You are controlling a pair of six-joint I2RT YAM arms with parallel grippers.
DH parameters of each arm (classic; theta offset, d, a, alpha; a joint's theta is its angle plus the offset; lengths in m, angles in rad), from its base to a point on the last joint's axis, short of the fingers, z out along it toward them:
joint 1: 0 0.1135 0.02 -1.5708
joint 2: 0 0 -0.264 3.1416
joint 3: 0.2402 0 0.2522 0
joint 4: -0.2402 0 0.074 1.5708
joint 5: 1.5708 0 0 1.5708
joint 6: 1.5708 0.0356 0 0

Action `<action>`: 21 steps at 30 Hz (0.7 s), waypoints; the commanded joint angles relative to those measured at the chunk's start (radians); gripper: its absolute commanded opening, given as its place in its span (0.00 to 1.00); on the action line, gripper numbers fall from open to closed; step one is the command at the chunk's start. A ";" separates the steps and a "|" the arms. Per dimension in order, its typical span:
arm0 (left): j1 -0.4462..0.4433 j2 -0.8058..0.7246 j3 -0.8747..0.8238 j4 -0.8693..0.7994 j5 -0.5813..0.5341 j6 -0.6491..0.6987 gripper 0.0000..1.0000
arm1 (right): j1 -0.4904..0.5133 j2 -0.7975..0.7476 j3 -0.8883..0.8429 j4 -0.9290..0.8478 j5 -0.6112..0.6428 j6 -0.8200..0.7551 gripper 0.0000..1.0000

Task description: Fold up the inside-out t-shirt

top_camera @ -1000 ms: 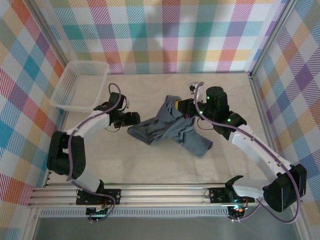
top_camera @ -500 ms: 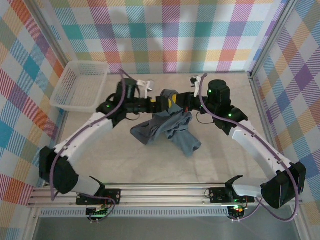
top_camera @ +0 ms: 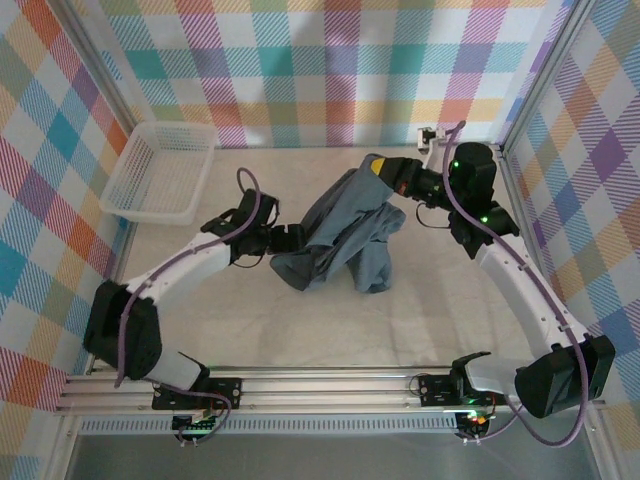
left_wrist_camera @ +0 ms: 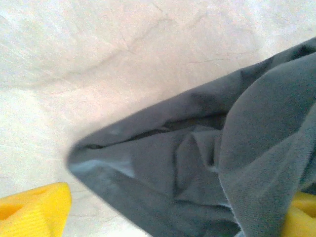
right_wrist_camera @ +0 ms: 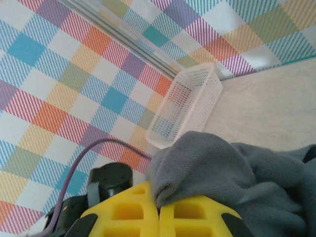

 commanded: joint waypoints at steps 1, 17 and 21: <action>0.016 -0.114 0.005 -0.066 -0.041 0.066 0.94 | 0.010 -0.037 0.034 0.089 0.030 0.052 0.00; -0.379 0.135 0.441 0.249 0.006 0.046 0.98 | 0.116 0.083 0.242 -0.214 0.400 0.233 0.00; -0.379 0.270 0.476 0.259 0.015 0.069 0.79 | 0.121 0.099 0.291 -0.253 0.456 0.300 0.00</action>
